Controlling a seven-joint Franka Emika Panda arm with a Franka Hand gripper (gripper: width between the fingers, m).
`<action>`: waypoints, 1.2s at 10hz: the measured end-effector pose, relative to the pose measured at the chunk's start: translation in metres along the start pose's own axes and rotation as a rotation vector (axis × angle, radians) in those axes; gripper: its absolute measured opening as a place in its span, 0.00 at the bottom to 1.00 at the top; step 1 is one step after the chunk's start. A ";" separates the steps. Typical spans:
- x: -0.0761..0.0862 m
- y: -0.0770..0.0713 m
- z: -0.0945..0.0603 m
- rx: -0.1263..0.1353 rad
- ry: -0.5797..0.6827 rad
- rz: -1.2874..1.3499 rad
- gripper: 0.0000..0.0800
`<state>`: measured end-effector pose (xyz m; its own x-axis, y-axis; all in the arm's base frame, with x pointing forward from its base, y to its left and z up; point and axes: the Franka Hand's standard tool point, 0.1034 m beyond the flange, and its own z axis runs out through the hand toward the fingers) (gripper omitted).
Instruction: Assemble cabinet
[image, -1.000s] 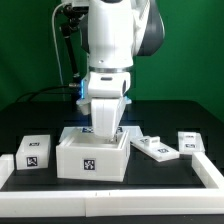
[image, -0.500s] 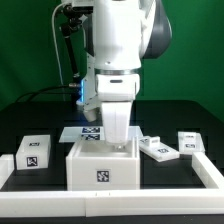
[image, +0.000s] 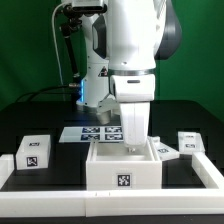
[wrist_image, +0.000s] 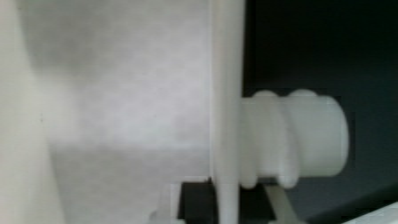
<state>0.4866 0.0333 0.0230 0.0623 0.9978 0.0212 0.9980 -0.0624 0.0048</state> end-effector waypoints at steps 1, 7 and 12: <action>0.000 0.000 0.000 0.000 0.000 0.000 0.05; 0.054 0.019 0.001 -0.007 0.016 -0.010 0.05; 0.079 0.028 0.002 -0.010 0.026 -0.003 0.05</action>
Offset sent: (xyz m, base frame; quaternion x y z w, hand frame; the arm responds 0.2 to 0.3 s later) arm 0.0215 0.0410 -0.0094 0.0163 -0.0002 -0.0166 0.9997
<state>0.5198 0.1102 0.0232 0.0587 0.9972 0.0470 0.9981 -0.0594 0.0144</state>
